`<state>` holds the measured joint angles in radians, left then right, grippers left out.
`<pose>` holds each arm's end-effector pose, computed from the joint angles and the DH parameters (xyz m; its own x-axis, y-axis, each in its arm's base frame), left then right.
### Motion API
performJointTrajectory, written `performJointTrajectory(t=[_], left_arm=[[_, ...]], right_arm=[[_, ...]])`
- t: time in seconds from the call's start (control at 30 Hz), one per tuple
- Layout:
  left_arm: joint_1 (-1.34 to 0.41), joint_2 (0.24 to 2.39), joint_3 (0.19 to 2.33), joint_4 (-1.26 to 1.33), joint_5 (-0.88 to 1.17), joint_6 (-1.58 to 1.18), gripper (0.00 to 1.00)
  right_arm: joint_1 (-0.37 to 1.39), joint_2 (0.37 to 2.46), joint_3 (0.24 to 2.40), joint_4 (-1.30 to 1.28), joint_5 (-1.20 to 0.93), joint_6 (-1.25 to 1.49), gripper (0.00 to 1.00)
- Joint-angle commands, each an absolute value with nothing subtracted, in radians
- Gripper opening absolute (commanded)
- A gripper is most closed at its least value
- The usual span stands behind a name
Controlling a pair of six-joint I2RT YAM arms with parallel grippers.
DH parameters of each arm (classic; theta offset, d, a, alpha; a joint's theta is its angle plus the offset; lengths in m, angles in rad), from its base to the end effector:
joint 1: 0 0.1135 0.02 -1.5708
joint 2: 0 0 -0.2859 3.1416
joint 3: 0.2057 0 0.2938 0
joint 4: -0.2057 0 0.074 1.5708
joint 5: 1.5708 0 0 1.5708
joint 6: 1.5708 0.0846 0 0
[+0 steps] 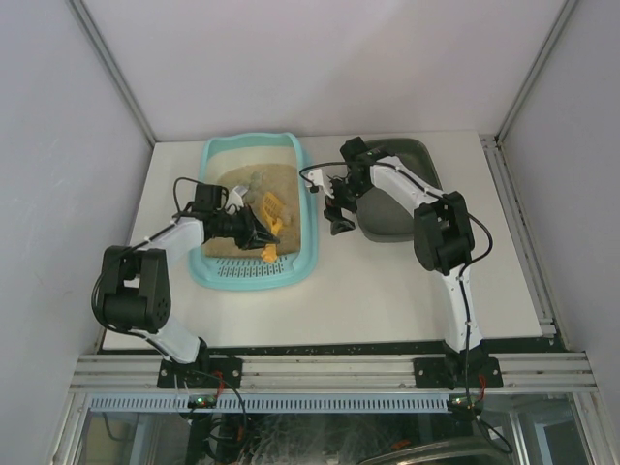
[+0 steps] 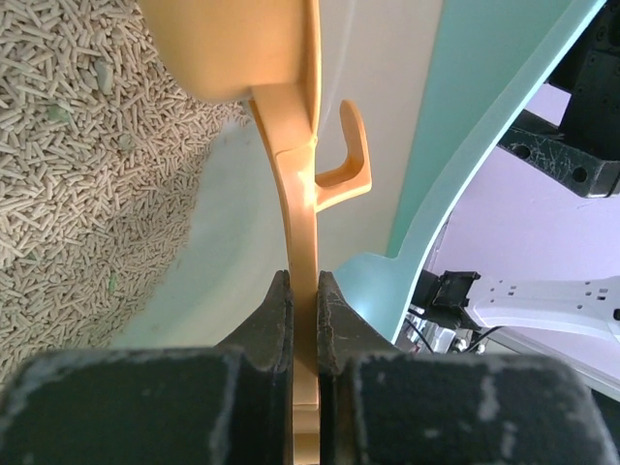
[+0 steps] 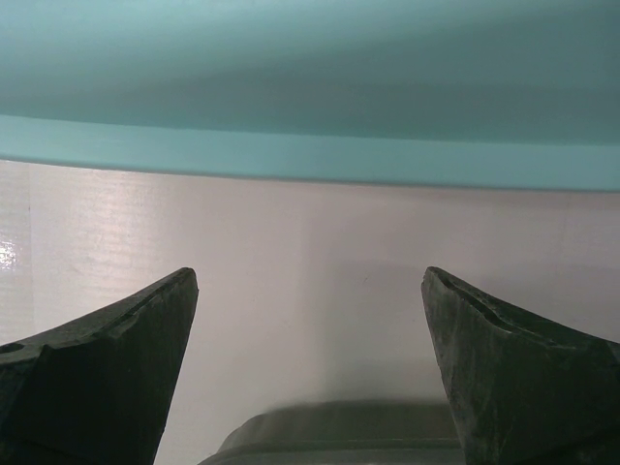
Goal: Clean the litter box
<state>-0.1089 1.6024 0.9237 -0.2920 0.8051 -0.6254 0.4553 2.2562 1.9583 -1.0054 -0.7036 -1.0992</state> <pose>0.3567 -0.1004 0.1560 -0.9461 -0.3047 -0.1095 -0.0911 0.5752 -0.8129 0.4521 0.2823 0.1742 0.0420 -0.7358 -0.6759 -0.9937 -0.1008 0.0480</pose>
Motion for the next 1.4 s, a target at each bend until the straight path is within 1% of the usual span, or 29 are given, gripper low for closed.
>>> performJointTrajectory(t=[0.0, 0.07, 0.17, 0.33, 0.43, 0.63, 0.73, 0.97, 1.2, 1.37], left_arm=[[-0.104, 1.601, 0.983, -0.451, 0.691, -0.503, 0.0], [-0.103, 1.593, 1.042, -0.57, 0.614, -0.464, 0.0], [-0.104, 1.556, 1.094, -0.667, 0.554, -0.471, 0.0], [-0.126, 1.53, 1.166, -0.843, 0.555, -0.448, 0.0], [-0.145, 1.524, 1.167, -0.931, 0.572, -0.412, 0.0], [-0.208, 1.547, 1.115, -0.922, 0.653, -0.436, 0.0], [-0.238, 1.574, 1.145, -0.939, 0.647, -0.439, 0.0], [-0.263, 1.659, 1.18, -0.925, 0.751, -0.46, 0.0], [-0.349, 1.787, 1.273, -0.888, 0.81, -0.463, 0.0], [-0.354, 1.856, 1.343, -0.862, 0.829, -0.463, 0.0]], right_arm=[[0.462, 2.245, 1.962, -0.983, -0.71, -1.087, 0.99], [0.461, 2.246, 1.966, -0.985, -0.71, -1.083, 0.99], [0.459, 2.25, 1.973, -0.996, -0.705, -1.085, 0.99], [0.451, 2.266, 2.016, -1.047, -0.698, -1.101, 0.99], [0.445, 2.264, 2.021, -1.059, -0.7, -1.094, 0.99], [0.445, 2.25, 2.02, -1.047, -0.717, -1.072, 0.99], [0.446, 2.249, 2.021, -1.045, -0.72, -1.077, 0.99], [0.432, 2.246, 2.017, -1.071, -0.732, -1.091, 0.99], [0.416, 2.259, 2.036, -1.084, -0.752, -1.093, 0.99], [0.422, 2.271, 2.039, -1.092, -0.775, -1.086, 0.99]])
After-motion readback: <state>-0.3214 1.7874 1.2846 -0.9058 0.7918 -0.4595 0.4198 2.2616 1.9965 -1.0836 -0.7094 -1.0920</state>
